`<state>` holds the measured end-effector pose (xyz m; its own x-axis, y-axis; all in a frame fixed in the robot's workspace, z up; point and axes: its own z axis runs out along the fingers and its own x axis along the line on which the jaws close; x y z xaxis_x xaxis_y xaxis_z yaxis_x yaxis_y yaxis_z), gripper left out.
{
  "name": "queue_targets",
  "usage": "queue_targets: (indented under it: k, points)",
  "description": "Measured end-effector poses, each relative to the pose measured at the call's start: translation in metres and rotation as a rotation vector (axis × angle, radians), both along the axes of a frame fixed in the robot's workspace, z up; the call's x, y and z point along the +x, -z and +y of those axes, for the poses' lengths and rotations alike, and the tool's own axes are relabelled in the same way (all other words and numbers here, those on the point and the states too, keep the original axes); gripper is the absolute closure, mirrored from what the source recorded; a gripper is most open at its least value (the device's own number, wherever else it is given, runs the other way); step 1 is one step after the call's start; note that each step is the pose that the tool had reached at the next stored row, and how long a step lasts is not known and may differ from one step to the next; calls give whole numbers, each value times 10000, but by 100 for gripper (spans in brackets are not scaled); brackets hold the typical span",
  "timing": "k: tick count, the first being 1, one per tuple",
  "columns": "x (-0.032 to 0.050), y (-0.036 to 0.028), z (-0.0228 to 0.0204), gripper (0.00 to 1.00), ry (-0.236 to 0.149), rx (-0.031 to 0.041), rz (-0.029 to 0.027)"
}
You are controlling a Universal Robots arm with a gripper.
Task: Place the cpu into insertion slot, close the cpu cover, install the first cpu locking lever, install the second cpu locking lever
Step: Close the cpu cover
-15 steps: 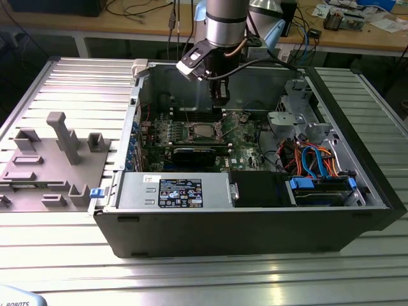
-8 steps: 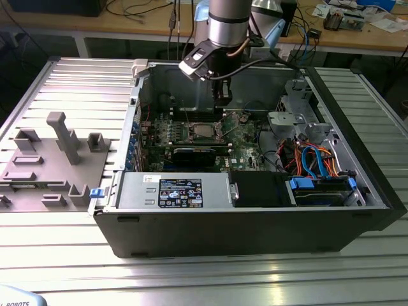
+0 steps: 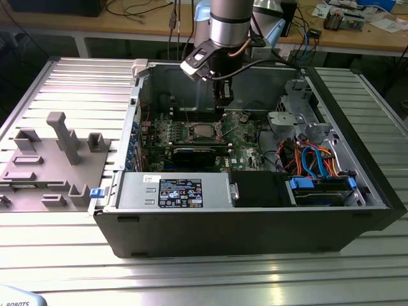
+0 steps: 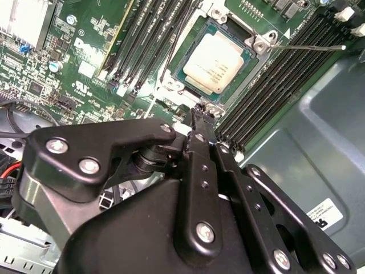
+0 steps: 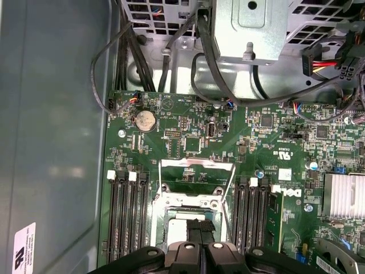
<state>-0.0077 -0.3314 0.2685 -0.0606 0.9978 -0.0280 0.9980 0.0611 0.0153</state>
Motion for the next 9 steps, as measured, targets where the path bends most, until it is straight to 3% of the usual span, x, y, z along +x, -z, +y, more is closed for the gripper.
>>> queue_targets:
  k: [9]
  points:
    - [25,1,0,89,0,-1,0]
